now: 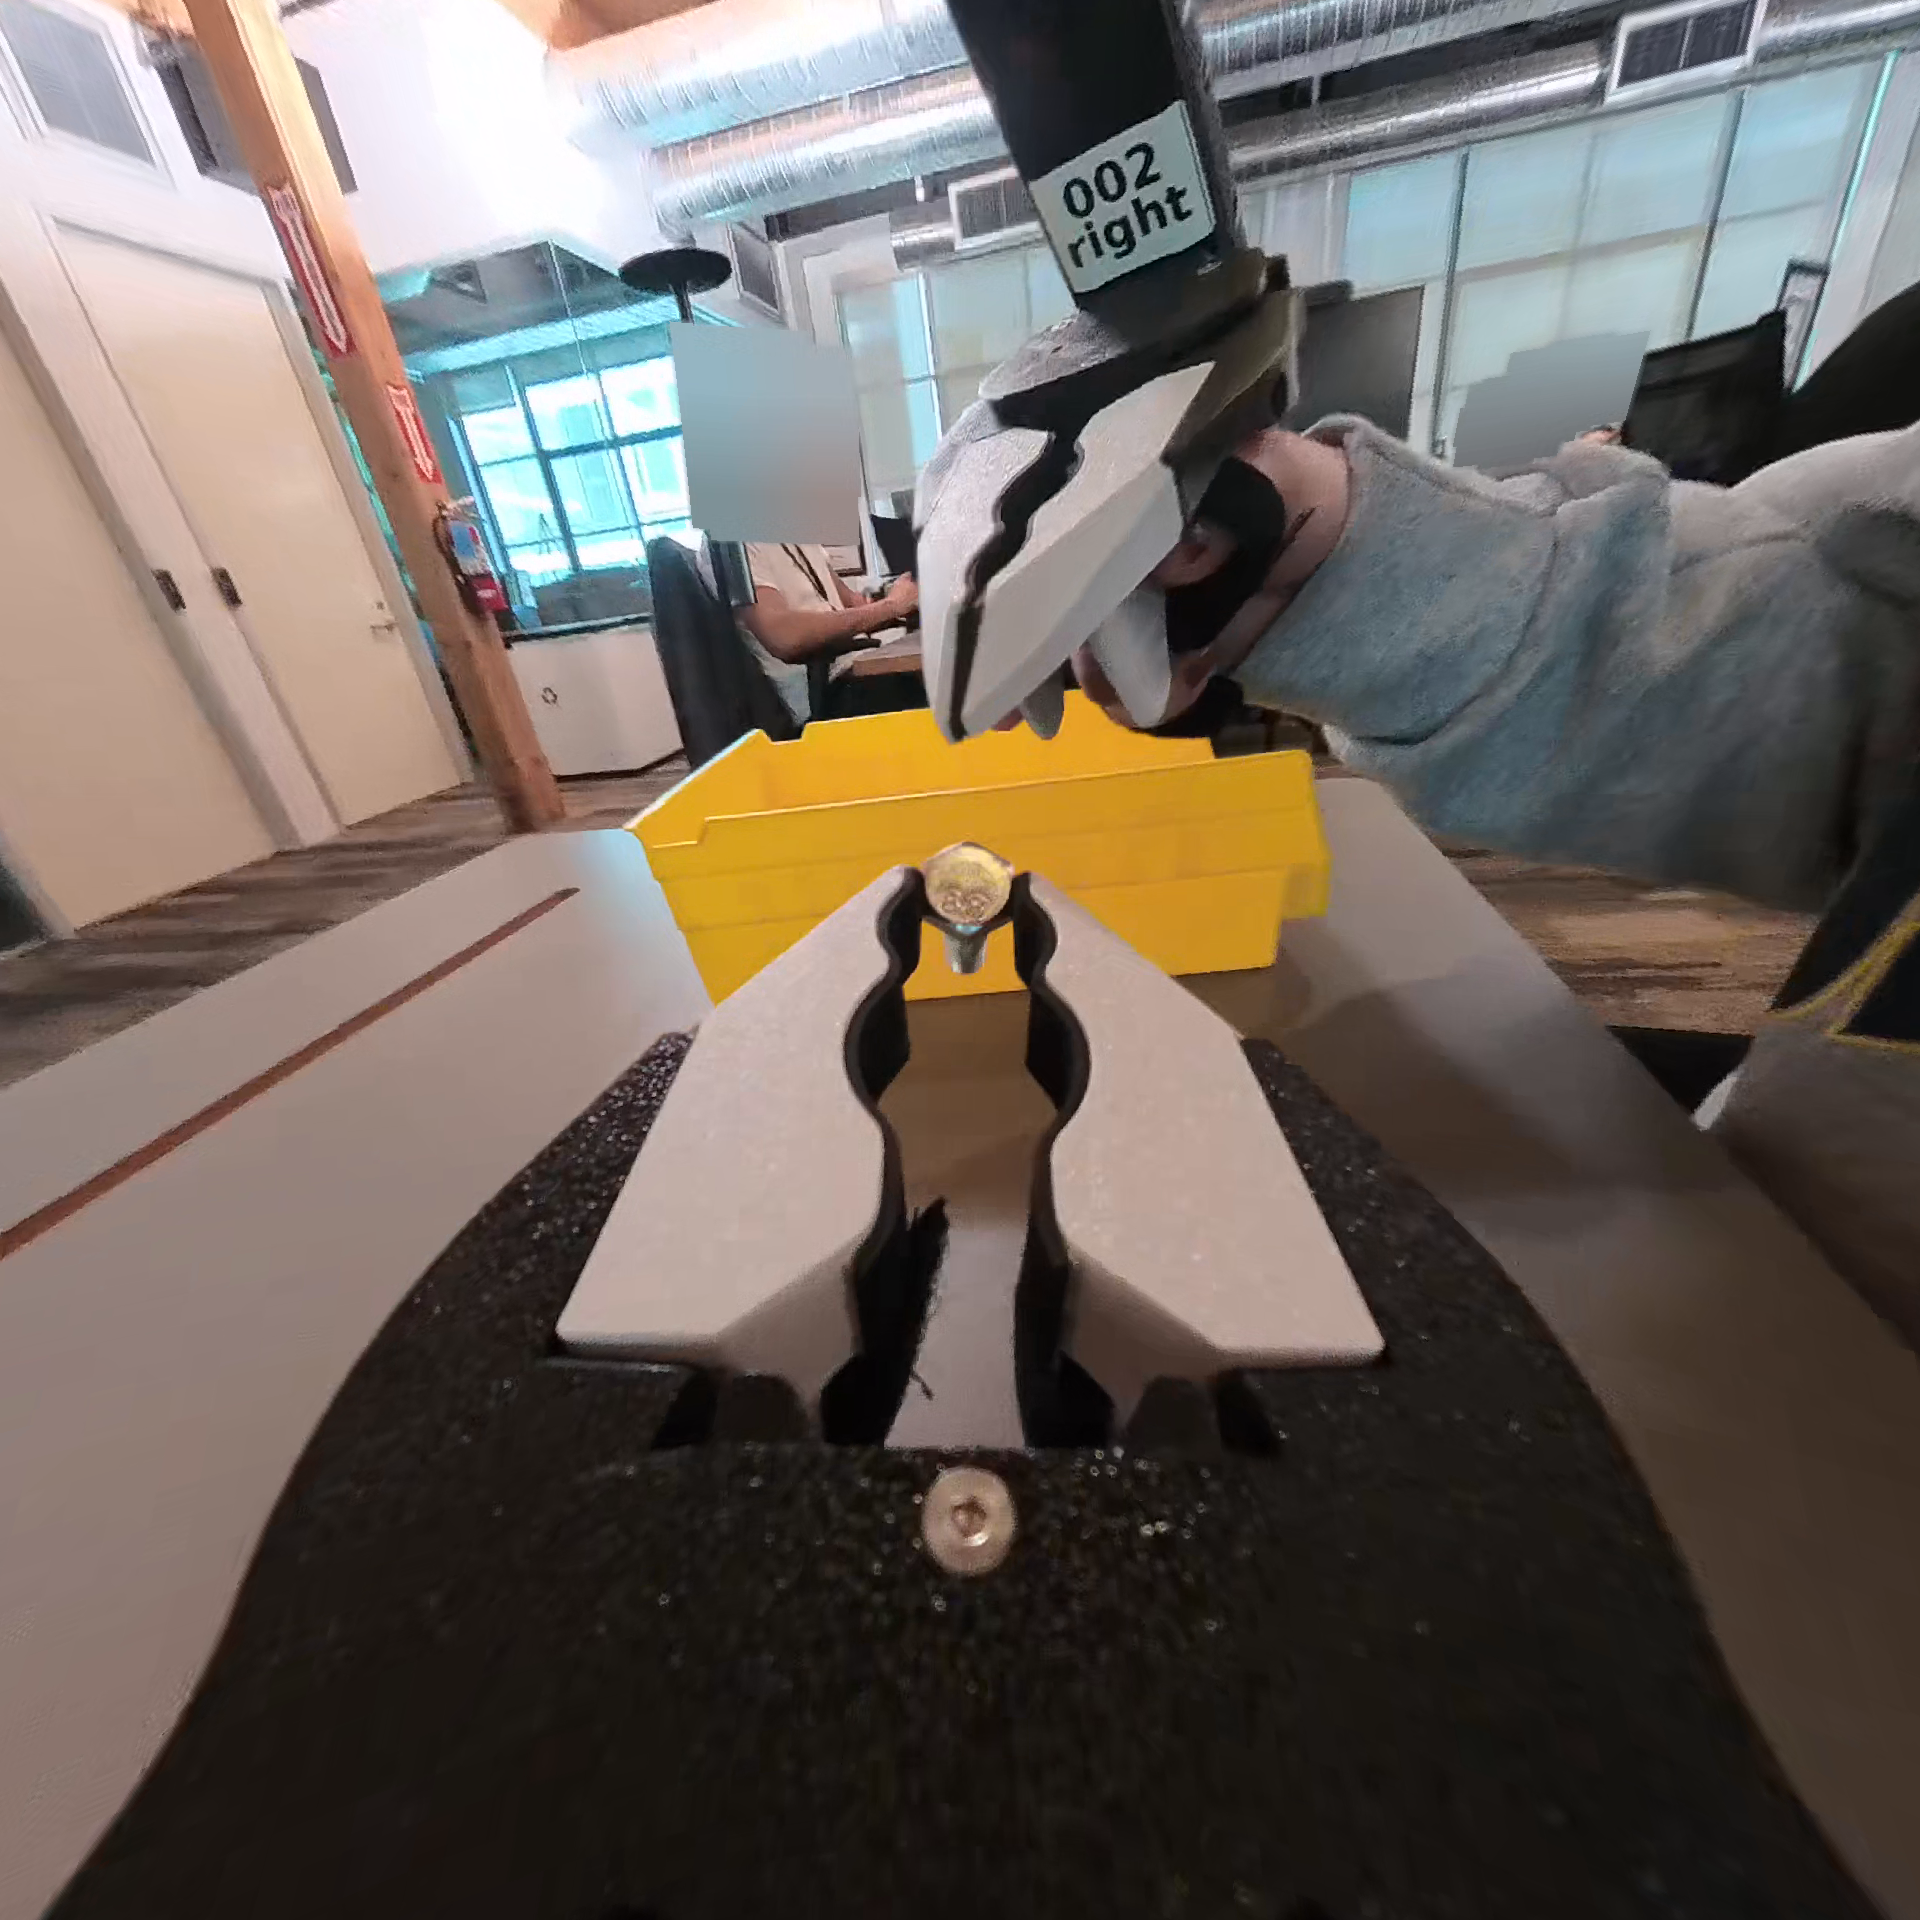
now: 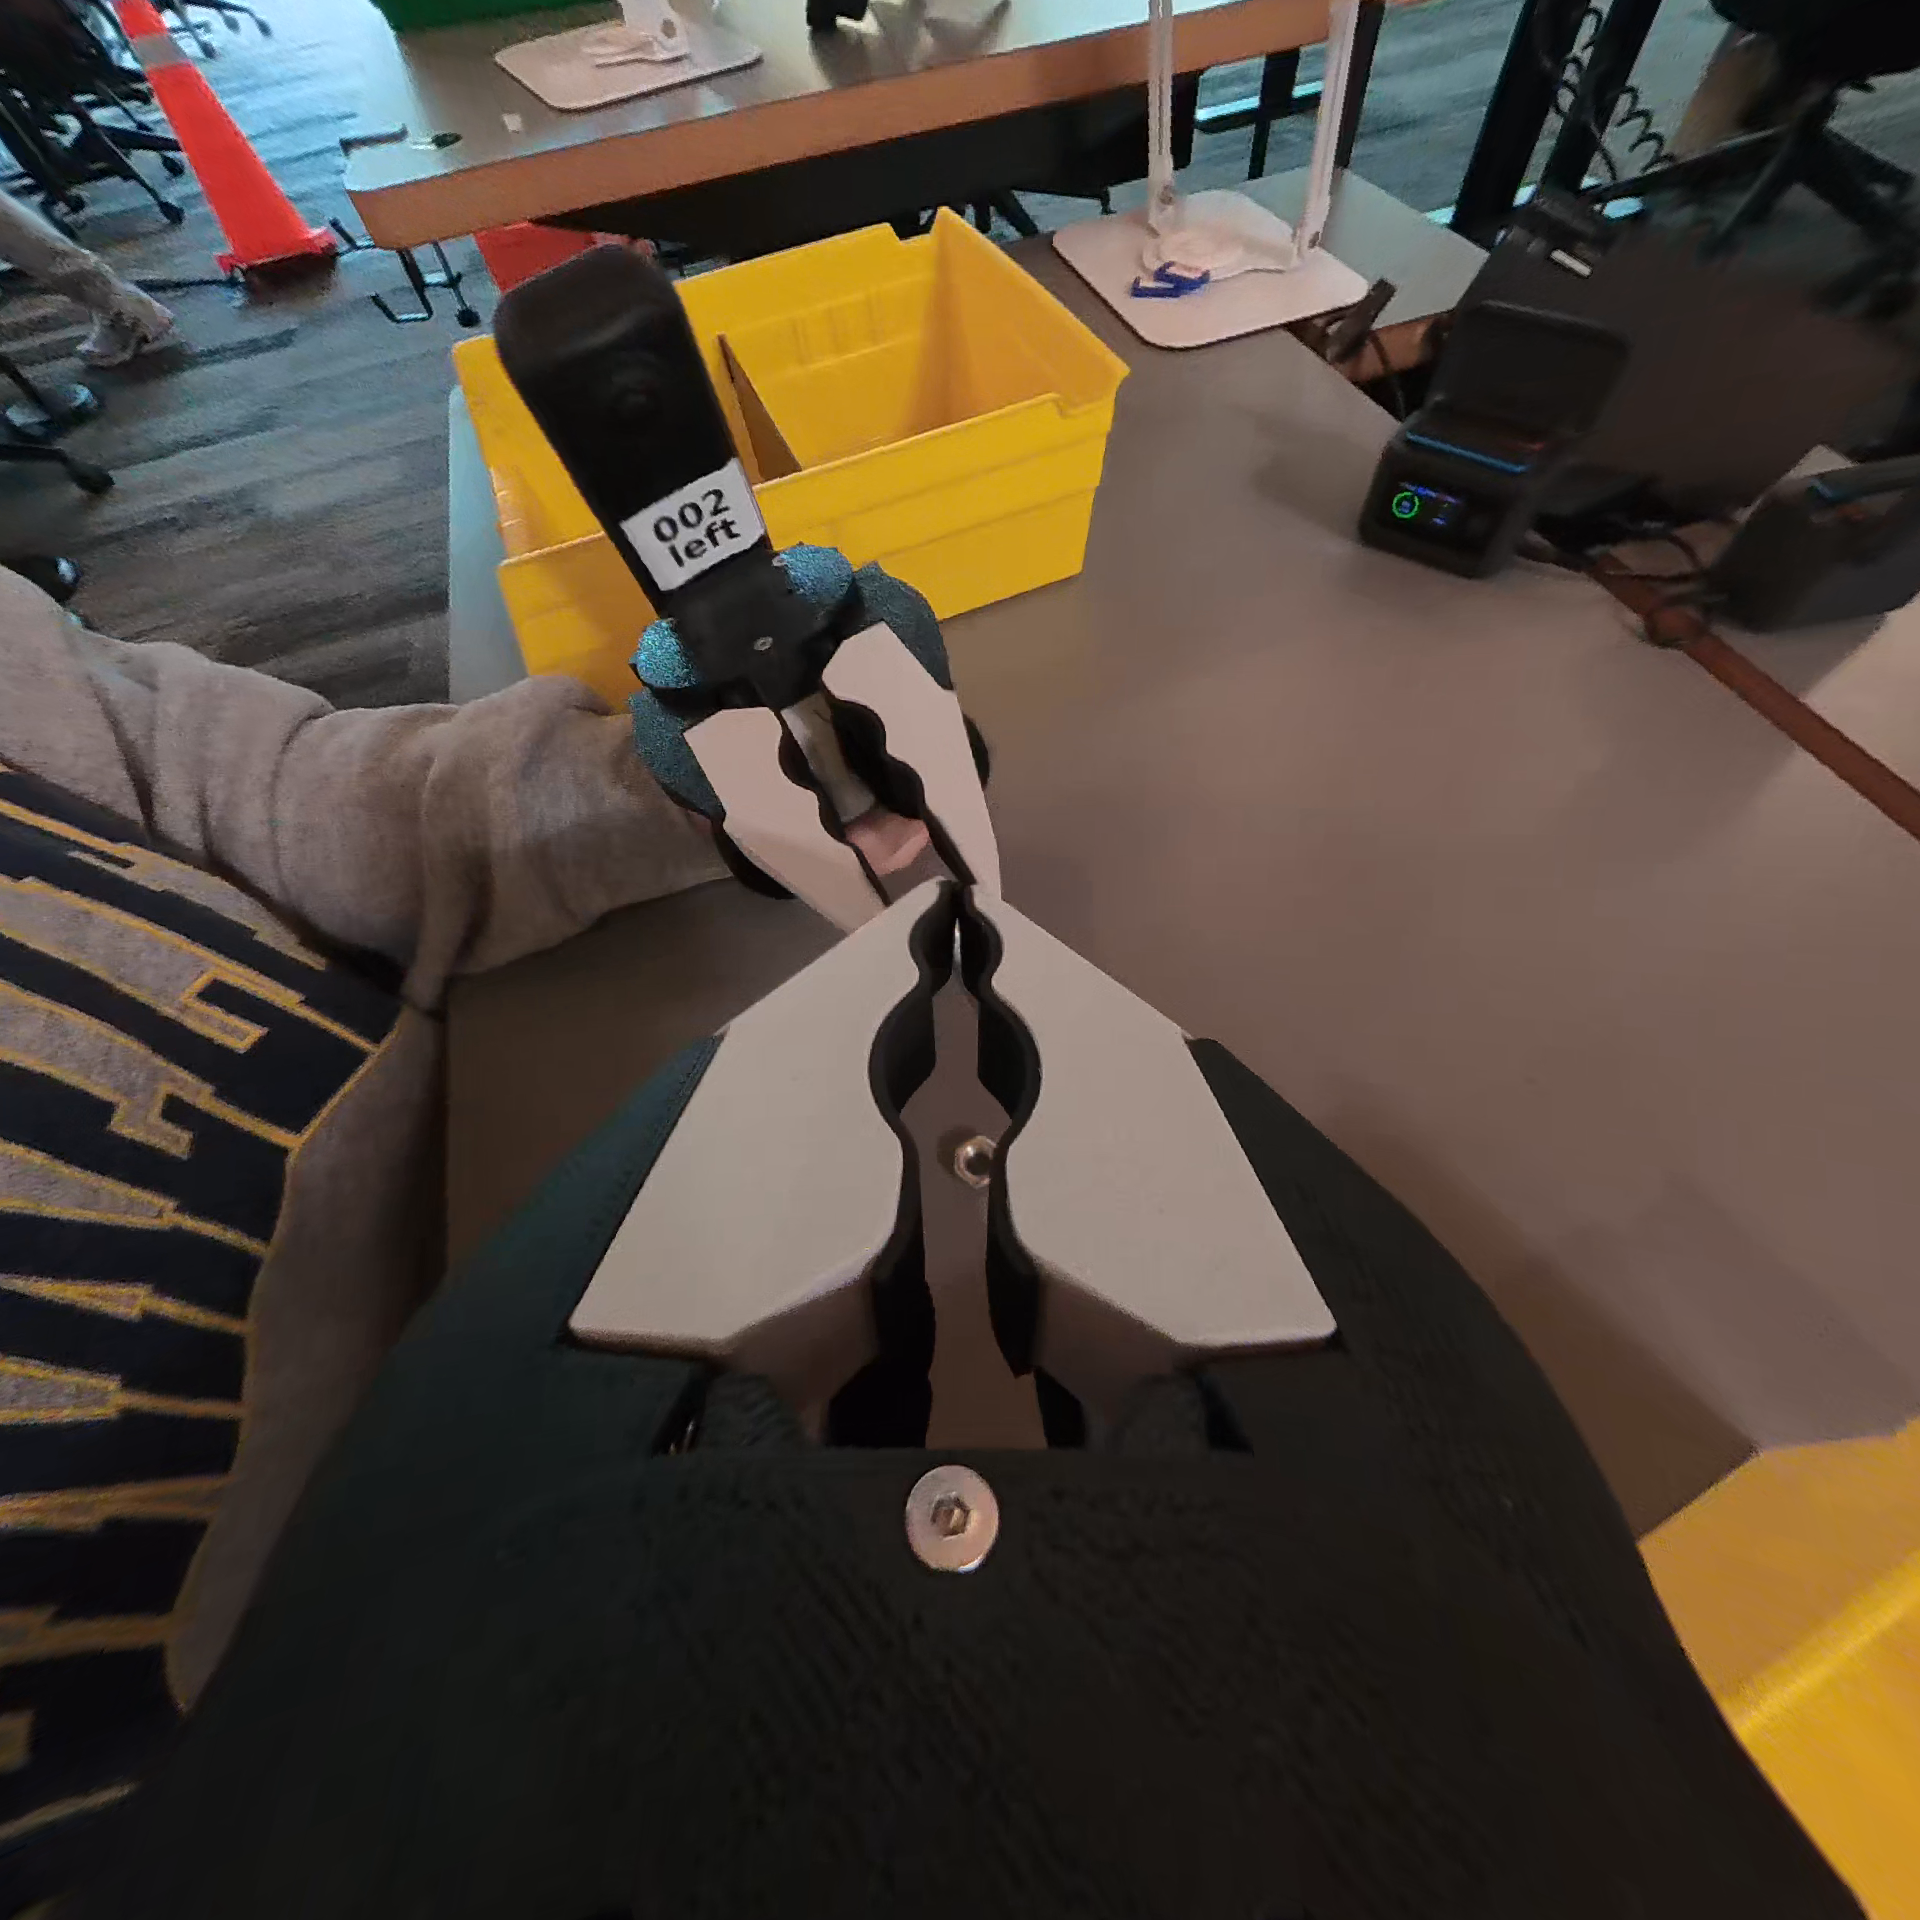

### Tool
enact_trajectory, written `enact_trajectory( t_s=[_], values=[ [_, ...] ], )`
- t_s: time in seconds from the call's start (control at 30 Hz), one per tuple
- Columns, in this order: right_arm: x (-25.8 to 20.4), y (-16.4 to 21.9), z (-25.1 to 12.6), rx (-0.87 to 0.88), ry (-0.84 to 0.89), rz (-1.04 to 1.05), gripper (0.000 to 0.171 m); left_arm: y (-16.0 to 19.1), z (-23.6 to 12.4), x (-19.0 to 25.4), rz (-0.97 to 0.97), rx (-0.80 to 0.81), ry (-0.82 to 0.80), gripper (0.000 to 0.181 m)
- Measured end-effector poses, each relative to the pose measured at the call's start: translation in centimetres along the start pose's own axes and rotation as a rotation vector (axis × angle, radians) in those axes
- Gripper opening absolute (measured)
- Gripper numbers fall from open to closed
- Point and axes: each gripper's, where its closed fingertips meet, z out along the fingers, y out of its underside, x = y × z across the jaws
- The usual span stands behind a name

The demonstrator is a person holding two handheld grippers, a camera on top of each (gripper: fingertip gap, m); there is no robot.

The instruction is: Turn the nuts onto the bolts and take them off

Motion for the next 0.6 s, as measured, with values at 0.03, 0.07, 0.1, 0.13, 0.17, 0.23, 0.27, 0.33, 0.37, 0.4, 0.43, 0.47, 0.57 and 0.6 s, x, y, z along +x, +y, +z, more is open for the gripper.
enact_trajectory(
  t_s=[0.03,0.07,0.1,0.13,0.17,0.23,0.27,0.33,0.37,0.4,0.43,0.47,0.57,0.6],
  values=[
    [0.1,0.2,-0.1,-0.009,0.008,-0.002,0.008,0.1,0.0,-0.1,0.019,-0.009,-0.014,0.015],
    [0.2,0.6,-0.1,-0.027,0.019,-0.016,0.013,0.3,0.1,-0.1,0.026,-0.025,-0.02,0.015],
    [0.3,1.1,0.0,-0.047,0.032,-0.033,0.016,0.5,0.2,-0.1,0.025,-0.034,-0.018,0.015],
    [0.3,1.5,0.2,-0.06,0.033,-0.042,0.019,0.4,0.2,0.0,0.023,-0.026,-0.012,0.015],
    [0.0,1.8,0.5,-0.064,0.018,-0.044,0.022,0.2,0.2,0.2,0.011,-0.007,0.004,0.015],
    [-0.5,2.3,0.9,-0.062,-0.01,-0.051,0.026,-0.9,-0.1,0.6,-0.033,0.068,0.044,0.015],
    [-0.7,2.4,1.1,-0.06,-0.021,-0.055,0.028,-1.6,-0.3,0.8,-0.057,0.115,0.07,0.015],
    [-1.3,2.1,1.2,-0.026,-0.063,-0.052,0.024,-2.9,-0.9,1.2,-0.102,0.193,0.121,0.015],
    [-1.7,1.9,1.2,-0.003,-0.091,-0.044,0.02,-3.2,-1.1,1.4,-0.114,0.215,0.136,0.014],
    [-2.1,1.6,1.2,0.019,-0.114,-0.04,0.014,-3.4,-1.2,1.5,-0.12,0.222,0.148,0.015],
    [-2.2,1.4,1.2,0.029,-0.121,-0.042,0.012,-3.4,-1.2,1.6,-0.123,0.222,0.157,0.015],
    [-2.3,1.5,1.2,0.024,-0.122,-0.055,0.01,-3.3,-1.1,1.7,-0.126,0.22,0.162,0.015],
    [-1.9,1.5,1.0,0.009,-0.058,-0.155,0.009,-3.1,-1.0,1.3,-0.187,0.214,0.156,0.015],
    [-1.5,1.4,0.8,-0.002,-0.007,-0.211,0.008,-3.0,-0.9,0.8,-0.213,0.214,0.125,0.015]
  ],
)
